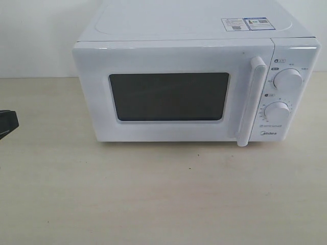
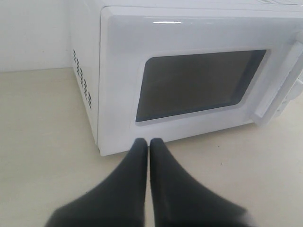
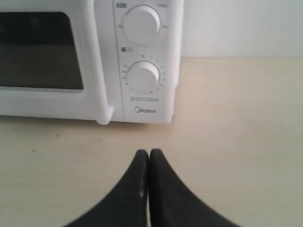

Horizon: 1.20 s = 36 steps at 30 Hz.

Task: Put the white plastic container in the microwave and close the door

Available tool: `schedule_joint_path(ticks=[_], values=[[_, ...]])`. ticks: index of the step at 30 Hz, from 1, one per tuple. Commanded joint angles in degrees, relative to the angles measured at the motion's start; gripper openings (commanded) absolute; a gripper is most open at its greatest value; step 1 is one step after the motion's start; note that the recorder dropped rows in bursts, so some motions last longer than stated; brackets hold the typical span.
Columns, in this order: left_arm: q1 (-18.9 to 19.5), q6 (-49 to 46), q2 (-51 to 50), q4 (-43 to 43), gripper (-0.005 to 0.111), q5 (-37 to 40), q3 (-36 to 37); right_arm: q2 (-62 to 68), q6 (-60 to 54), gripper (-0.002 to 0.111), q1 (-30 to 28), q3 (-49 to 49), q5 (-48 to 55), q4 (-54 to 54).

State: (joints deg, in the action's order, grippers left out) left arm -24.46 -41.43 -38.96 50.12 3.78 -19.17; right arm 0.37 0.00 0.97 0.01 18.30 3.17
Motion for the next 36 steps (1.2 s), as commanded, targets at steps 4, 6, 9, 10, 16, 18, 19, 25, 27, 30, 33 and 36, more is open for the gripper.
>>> schedule_joint_path(ticks=[4, 6, 9, 10, 16, 18, 19, 25, 27, 30, 33, 36], values=[[-0.2, -0.1, -0.2, -0.1, 0.004, -1.1, 0.2, -0.4, -0.4, 0.000, -7.3, 0.0, 0.9, -0.5], [-0.2, -0.1, -0.2, -0.1, 0.004, -1.1, 0.2, -0.4, 0.0, 0.000, -7.3, 0.0, 0.9, 0.0], [-0.2, -0.1, -0.2, -0.1, 0.004, -1.1, 0.2, -0.4, 1.0, 0.000, -7.3, 0.0, 0.9, 1.0], [-0.2, -0.1, -0.2, -0.1, 0.004, -1.1, 0.2, -0.4, 1.1, 0.000, -7.3, 0.0, 0.9, 1.0], [-0.2, -0.1, -0.2, -0.1, 0.004, -1.1, 0.2, -0.4, 1.1, 0.000, -7.3, 0.0, 0.9, 1.0], [-0.2, -0.1, -0.2, -0.1, 0.004, -1.1, 0.2, -0.4, 1.1, 0.000, -7.3, 0.0, 0.9, 1.0], [-0.2, -0.1, -0.2, -0.1, 0.004, -1.1, 0.2, -0.4, 1.1, 0.000, -7.3, 0.0, 0.9, 1.0], [-0.2, -0.1, -0.2, -0.1, 0.004, -1.0, 0.2, -0.4, 1.1, 0.000, -7.3, 0.0, 0.9, 1.0], [-0.2, -0.1, -0.2, -0.1, 0.004, -1.0, 0.2, -0.4, 1.1, 0.000, -7.3, 0.0, 0.9, 1.0], [-0.2, -0.1, -0.2, -0.1, 0.004, -1.0, 0.2, -0.4, 1.1, 0.000, -7.3, 0.0, 0.9, 1.0], [-0.2, -0.1, -0.2, -0.1, 0.004, -1.0, 0.2, -0.4, 1.1, 0.000, -7.3, 0.0, 0.9, 1.0], [-0.2, -0.1, 0.3, -0.1, 0.004, -0.9, 0.2, -0.4, 1.1, 0.000, -7.3, 0.0, 0.9, 1.0]])
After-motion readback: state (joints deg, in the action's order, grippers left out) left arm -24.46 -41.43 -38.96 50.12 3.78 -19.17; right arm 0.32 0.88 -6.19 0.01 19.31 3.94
